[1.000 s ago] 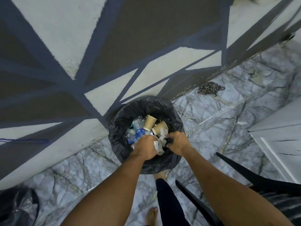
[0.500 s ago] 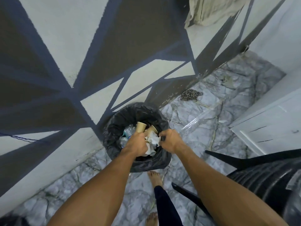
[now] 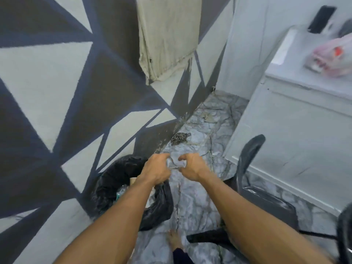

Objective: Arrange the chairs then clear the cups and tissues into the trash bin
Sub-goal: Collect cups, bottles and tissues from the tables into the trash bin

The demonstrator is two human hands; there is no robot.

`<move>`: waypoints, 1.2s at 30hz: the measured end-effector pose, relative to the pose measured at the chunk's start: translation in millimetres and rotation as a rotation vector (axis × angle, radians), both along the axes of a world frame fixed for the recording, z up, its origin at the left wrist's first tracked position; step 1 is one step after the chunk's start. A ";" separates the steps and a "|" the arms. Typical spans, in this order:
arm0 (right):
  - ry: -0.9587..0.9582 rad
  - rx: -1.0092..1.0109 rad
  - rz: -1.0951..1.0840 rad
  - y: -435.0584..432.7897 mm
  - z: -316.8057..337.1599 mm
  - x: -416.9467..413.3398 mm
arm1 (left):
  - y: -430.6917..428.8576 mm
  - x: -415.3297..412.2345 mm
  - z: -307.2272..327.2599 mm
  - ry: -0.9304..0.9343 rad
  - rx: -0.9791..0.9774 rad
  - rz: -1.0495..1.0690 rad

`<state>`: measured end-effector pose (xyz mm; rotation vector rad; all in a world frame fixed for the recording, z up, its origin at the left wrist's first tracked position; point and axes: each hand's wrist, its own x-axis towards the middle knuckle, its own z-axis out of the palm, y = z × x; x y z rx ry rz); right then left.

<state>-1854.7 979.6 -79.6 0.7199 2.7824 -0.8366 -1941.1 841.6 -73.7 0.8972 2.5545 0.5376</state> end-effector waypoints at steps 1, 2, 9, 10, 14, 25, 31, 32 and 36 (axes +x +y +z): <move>0.001 0.033 -0.037 13.0 12.1 21.2 | 15.8 12.4 9.1 0.005 0.010 -0.046; -0.002 0.059 -0.081 26.8 23.4 43.3 | 33.0 25.4 18.6 0.012 0.019 -0.097; 0.089 0.103 -0.485 112.8 82.4 218.0 | 167.3 150.2 62.8 0.071 0.165 -0.507; 0.094 0.092 -0.540 122.5 85.3 244.1 | 183.2 174.8 67.3 0.065 0.168 -0.559; 0.107 0.057 -0.736 156.1 81.6 353.9 | 244.5 279.9 64.4 -0.002 0.176 -0.739; 0.055 0.054 -1.010 220.6 40.6 616.7 | 363.7 535.2 20.0 -0.050 0.083 -1.062; 0.127 0.063 -1.201 254.4 23.6 687.3 | 410.3 592.8 4.1 -0.026 0.029 -1.127; 0.136 0.079 -1.230 260.0 21.3 693.4 | 420.3 596.4 -1.2 -0.011 0.016 -1.129; 0.158 0.144 -1.350 279.9 10.2 712.6 | 456.7 614.2 -26.6 0.000 -0.021 -1.167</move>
